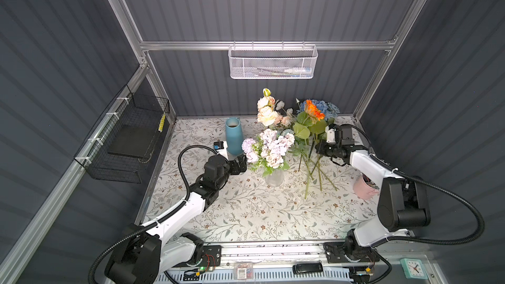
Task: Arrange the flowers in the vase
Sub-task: 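Pull the blue hydrangea up and out of the pile with the right gripper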
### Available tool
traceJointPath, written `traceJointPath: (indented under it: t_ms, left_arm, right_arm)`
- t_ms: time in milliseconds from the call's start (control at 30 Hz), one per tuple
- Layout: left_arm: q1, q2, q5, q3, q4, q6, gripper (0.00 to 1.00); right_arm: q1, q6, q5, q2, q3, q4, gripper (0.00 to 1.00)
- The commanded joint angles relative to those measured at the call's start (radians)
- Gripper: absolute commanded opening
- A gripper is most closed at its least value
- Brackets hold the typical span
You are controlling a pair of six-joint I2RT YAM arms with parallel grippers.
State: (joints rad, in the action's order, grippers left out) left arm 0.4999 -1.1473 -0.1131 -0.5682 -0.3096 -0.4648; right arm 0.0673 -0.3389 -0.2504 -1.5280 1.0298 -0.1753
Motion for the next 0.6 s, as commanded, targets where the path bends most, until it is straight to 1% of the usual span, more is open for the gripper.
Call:
traceJointPath:
  t_ms: [0, 67, 100, 167, 333, 500, 567]
  left_arm:
    - [-0.008, 0.001, -0.011, 0.004, -0.021, 0.008, 0.99]
    - [-0.008, 0.001, -0.010, 0.002, -0.025, 0.010, 0.99]
    - [-0.008, 0.001, -0.010, -0.001, -0.026, 0.012, 0.99]
    - [-0.008, -0.001, -0.008, -0.004, -0.031, 0.012, 0.99]
    - [-0.008, -0.005, 0.001, -0.010, -0.043, 0.010, 0.99]
    - [-0.008, -0.005, 0.003, -0.011, -0.048, 0.009, 0.99]
    - [-0.008, -0.004, 0.004, -0.013, -0.048, 0.008, 0.99]
  right_arm:
    - [-0.021, -0.029, -0.055, 0.077, -0.030, 0.039, 0.00]
    - [-0.037, -0.055, -0.076, 0.128, -0.048, 0.054, 0.00]
    - [-0.044, -0.068, -0.113, 0.149, -0.057, 0.063, 0.00]
    - [-0.060, -0.103, -0.149, 0.194, -0.077, 0.089, 0.00]
    - [-0.097, -0.206, -0.237, 0.265, -0.120, 0.152, 0.00]
    - [-0.130, -0.305, -0.234, 0.331, -0.214, 0.255, 0.00]
    - [-0.157, -0.375, -0.223, 0.352, -0.257, 0.316, 0.00]
